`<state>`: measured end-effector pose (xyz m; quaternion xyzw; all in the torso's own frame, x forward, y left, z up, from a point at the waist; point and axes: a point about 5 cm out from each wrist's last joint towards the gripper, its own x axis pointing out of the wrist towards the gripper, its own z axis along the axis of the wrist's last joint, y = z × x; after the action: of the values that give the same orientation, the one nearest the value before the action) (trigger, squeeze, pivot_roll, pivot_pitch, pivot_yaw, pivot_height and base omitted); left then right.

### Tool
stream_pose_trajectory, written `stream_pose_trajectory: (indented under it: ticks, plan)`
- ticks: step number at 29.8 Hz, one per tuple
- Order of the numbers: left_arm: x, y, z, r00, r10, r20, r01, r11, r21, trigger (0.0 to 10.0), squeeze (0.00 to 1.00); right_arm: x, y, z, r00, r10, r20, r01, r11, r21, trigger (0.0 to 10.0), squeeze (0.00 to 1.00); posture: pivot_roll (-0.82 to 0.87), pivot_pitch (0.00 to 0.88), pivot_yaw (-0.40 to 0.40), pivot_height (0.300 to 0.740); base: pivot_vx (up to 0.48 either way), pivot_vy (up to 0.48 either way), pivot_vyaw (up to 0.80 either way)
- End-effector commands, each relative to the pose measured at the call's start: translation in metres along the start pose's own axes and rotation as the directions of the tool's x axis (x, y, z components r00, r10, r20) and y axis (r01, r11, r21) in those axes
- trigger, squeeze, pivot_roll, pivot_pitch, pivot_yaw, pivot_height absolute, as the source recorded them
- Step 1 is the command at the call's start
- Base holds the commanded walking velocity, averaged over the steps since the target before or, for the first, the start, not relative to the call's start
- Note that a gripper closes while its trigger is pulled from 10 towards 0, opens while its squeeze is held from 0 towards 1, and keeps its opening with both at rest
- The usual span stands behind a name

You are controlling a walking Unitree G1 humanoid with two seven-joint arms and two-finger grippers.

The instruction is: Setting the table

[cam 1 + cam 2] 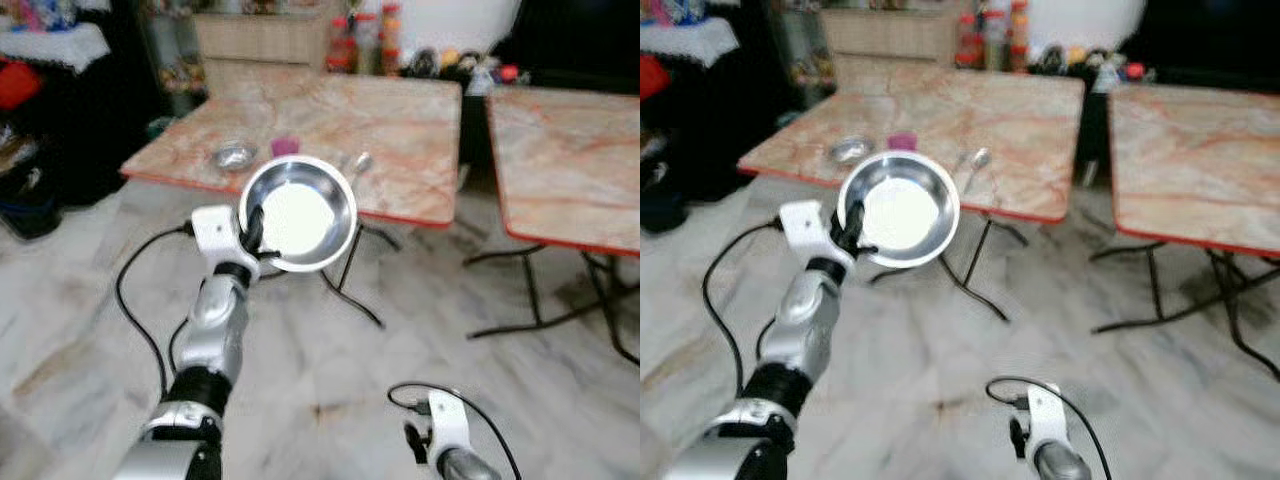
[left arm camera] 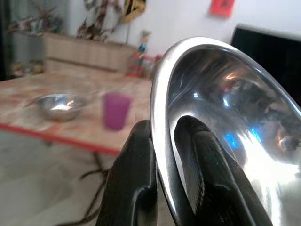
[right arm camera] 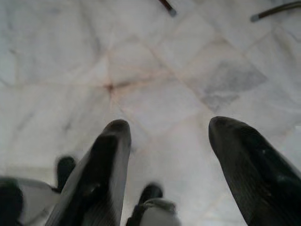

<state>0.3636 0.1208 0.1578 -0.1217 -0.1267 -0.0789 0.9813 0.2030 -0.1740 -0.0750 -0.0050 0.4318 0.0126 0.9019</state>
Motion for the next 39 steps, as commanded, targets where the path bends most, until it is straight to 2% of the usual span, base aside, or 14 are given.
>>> stream_pose_trajectory:
  ticks: [1,13,33,39]
  plan:
    - [-0.0007,0.0001,-0.0015,1.0,-0.011,-0.01,0.011,1.0,0.019,10.0,0.0,0.0011,-0.003,0.0086,1.0,-0.009,0.025,0.009,1.0,-0.001,10.0,0.0,0.07,0.017,0.005,0.715,0.33,0.0,0.0]
    - [-0.0019,-0.0012,-0.0027,0.999,-0.031,-0.019,0.031,0.999,0.025,10.0,0.0,0.0003,-0.0022,0.0041,1.0,-0.011,0.019,0.011,1.0,0.007,10.0,0.0,0.06,0.031,0.007,0.715,0.336,0.0,0.0]
    - [-0.0007,-0.005,-0.0031,0.999,-0.045,-0.02,0.046,0.999,0.019,10.0,0.0,0.0009,-0.0018,0.0084,0.999,-0.003,0.034,0.003,1.0,0.01,10.0,0.0,0.07,0.032,-0.004,0.715,0.34,0.0,0.0]
    - [-0.0012,-0.0063,-0.003,0.999,-0.032,-0.008,0.032,0.999,0.007,10.0,0.0,0.0012,-0.0052,0.0118,0.999,0.005,0.035,-0.004,1.0,-0.03,10.0,0.0,0.07,0.032,-0.036,0.715,0.341,0.0,0.0]
